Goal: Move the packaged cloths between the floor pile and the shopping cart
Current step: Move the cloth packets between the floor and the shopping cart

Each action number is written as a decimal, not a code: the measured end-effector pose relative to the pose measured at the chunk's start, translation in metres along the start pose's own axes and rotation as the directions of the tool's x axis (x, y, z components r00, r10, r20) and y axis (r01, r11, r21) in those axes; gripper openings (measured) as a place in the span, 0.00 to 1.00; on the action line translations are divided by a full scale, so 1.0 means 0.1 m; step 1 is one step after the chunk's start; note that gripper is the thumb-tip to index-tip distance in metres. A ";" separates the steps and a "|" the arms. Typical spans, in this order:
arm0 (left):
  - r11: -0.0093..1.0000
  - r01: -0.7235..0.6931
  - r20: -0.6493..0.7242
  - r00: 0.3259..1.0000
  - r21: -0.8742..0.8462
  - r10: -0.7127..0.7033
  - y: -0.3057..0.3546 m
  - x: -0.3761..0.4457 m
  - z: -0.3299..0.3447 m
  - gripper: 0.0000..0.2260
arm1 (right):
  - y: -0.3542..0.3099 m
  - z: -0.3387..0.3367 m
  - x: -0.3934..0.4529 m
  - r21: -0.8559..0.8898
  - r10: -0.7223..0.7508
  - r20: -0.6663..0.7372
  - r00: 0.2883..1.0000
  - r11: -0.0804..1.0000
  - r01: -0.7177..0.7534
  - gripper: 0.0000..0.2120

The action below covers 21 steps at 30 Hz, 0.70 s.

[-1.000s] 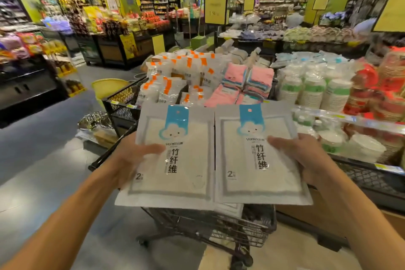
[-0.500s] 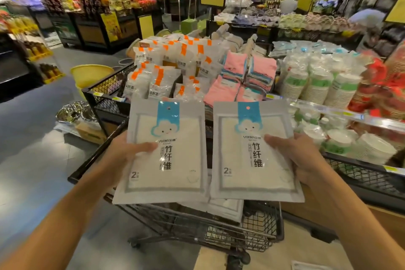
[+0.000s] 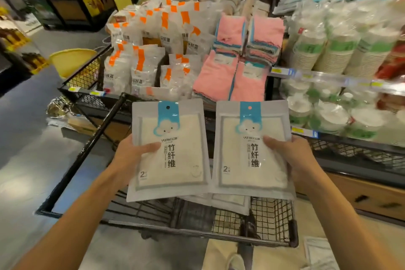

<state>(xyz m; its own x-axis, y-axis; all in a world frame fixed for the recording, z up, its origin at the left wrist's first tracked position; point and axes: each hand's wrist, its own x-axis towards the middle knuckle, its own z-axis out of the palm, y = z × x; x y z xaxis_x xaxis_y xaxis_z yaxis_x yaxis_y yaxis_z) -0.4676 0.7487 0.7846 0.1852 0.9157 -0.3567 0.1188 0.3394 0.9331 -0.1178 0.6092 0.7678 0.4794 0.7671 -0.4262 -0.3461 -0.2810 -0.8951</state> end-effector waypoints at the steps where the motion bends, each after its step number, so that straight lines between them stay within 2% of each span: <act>1: 1.000 0.013 0.011 1.000 -0.003 -0.013 -0.06 0.11 0.04 0.21 | 0.04 -0.02 0.07 -0.003 0.015 -0.014 1.000 1.000 -0.015 0.12; 10: 0.984 0.155 0.132 0.977 0.085 -0.165 -0.89 1.14 0.16 0.18 | 0.73 -0.04 0.61 -0.111 0.152 -0.146 0.977 0.979 -0.169 0.13; 12: 0.975 0.203 0.159 0.963 0.091 -0.216 -1.12 1.37 0.13 0.23 | 0.95 0.00 0.70 -0.119 0.194 -0.177 0.965 0.969 -0.217 0.11; 14: 0.963 0.236 0.190 0.948 0.127 -0.257 -1.35 1.59 0.12 0.36 | 1.22 0.02 0.82 -0.108 0.237 -0.207 0.949 0.959 -0.263 0.12; 15: 0.959 0.250 0.213 0.938 0.137 -0.275 -1.47 1.71 0.12 0.39 | 1.36 0.02 0.90 -0.104 0.262 -0.218 0.940 0.952 -0.290 0.14; 16: 0.953 0.267 0.228 0.928 0.142 -0.294 -1.59 1.82 0.13 0.36 | 1.51 0.03 0.99 -0.094 0.290 -0.224 0.930 0.944 -0.317 0.15; 18: 0.943 0.302 0.255 0.909 0.142 -0.329 -1.86 2.06 0.17 0.23 | 1.78 0.05 1.16 -0.077 0.339 -0.232 0.912 0.928 -0.364 0.15; 21: 0.922 0.351 0.246 0.890 0.165 -0.383 -2.32 2.41 0.22 0.19 | 2.17 0.10 1.47 -0.098 0.358 -0.264 0.896 0.914 -0.394 0.15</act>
<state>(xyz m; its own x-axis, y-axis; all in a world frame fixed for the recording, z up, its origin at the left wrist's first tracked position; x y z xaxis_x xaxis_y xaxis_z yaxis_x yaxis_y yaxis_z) -0.4295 0.8858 0.4817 0.3595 0.6323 -0.6863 0.3353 0.5988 0.7274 -0.1304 0.6664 0.5127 0.5183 0.4341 -0.7368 -0.4263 -0.6157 -0.6627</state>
